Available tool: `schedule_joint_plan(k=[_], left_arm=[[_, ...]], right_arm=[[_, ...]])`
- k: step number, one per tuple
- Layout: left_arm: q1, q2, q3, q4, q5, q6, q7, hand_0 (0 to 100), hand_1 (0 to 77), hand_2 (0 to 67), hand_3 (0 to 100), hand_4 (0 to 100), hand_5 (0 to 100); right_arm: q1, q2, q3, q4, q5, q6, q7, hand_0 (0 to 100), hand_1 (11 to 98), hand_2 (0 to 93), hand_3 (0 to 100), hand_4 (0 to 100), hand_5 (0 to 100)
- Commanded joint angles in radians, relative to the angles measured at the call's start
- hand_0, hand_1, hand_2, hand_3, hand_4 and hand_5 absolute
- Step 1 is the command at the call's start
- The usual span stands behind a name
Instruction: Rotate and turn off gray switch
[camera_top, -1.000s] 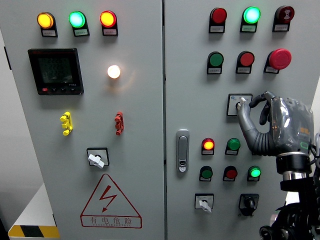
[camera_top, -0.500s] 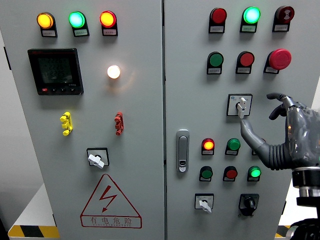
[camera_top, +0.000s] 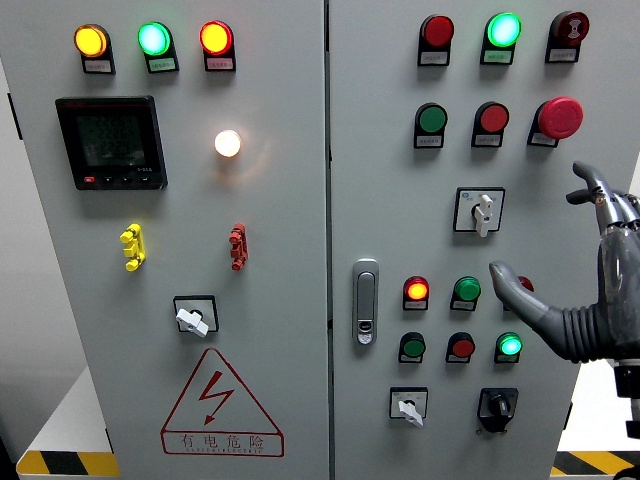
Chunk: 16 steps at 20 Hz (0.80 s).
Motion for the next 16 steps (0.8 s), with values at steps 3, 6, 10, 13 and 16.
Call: schedule_joint_plan(k=[3, 6, 10, 13, 16], left_arm=[[0.000, 0.000, 0.000, 0.000, 0.001, 0.000, 0.000, 89, 0.0, 13.3, 19, 8, 11], [0.000, 0.000, 0.000, 0.000, 0.000, 0.000, 0.000, 89, 0.0, 13.3, 19, 8, 11], [0.000, 0.000, 0.000, 0.000, 0.000, 0.000, 0.000, 89, 0.0, 13.3, 19, 8, 11], [0.000, 0.000, 0.000, 0.000, 0.000, 0.000, 0.000, 89, 0.0, 13.3, 19, 8, 11], [0.000, 0.000, 0.000, 0.000, 0.001, 0.000, 0.000, 89, 0.0, 13.3, 19, 8, 11]], right_arm=[[-0.037, 0.0017, 0.034, 0.049, -0.021, 0.020, 0.098, 0, 37.5, 15.6, 22, 12, 27], [-0.063, 0.0017, 0.051, 0.085, -0.022, 0.032, 0.122, 0, 37.7, 14.5, 21, 11, 26], [-0.110, 0.0017, 0.075, 0.122, -0.036, 0.037, 0.168, 0, 38.0, 13.3, 20, 10, 24], [-0.126, 0.0017, 0.082, 0.142, -0.047, 0.052, 0.188, 0, 38.3, 13.3, 20, 10, 23], [-0.141, 0.0017, 0.083, 0.167, -0.051, 0.078, 0.213, 0, 38.5, 13.3, 19, 10, 23]])
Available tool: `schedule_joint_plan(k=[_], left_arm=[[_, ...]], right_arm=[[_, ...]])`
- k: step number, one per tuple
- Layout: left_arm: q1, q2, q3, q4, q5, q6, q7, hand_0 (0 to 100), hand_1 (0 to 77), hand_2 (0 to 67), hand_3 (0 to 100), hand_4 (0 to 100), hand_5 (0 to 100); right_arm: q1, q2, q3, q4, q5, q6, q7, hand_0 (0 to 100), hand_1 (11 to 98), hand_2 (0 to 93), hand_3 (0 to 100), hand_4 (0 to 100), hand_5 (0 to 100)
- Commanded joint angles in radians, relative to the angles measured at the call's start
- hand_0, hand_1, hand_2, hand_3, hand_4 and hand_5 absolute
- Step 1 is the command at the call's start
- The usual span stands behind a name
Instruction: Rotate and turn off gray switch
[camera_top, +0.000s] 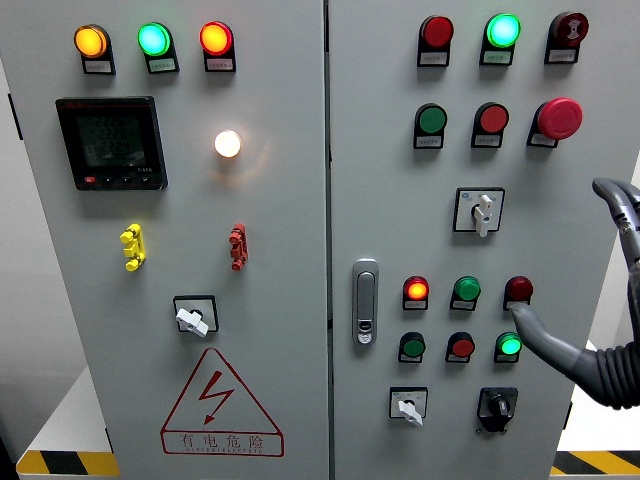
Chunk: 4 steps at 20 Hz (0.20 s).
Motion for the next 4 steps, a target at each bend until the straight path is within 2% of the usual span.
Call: schedule_joint_plan(k=[1, 4], left_arm=[[0.000, 0.000, 0.000, 0.000, -0.001, 0.000, 0.000, 89, 0.0, 13.3, 19, 8, 11], [0.000, 0.000, 0.000, 0.000, 0.000, 0.000, 0.000, 88, 0.0, 13.3, 19, 8, 11]], right_arm=[[-0.013, 0.0000, 0.005, 0.019, -0.008, 0.013, 0.022, 0, 38.6, 13.4, 19, 10, 23], [-0.020, 0.0000, 0.012, 0.028, -0.019, 0.014, 0.025, 0, 39.0, 13.7, 19, 10, 23]])
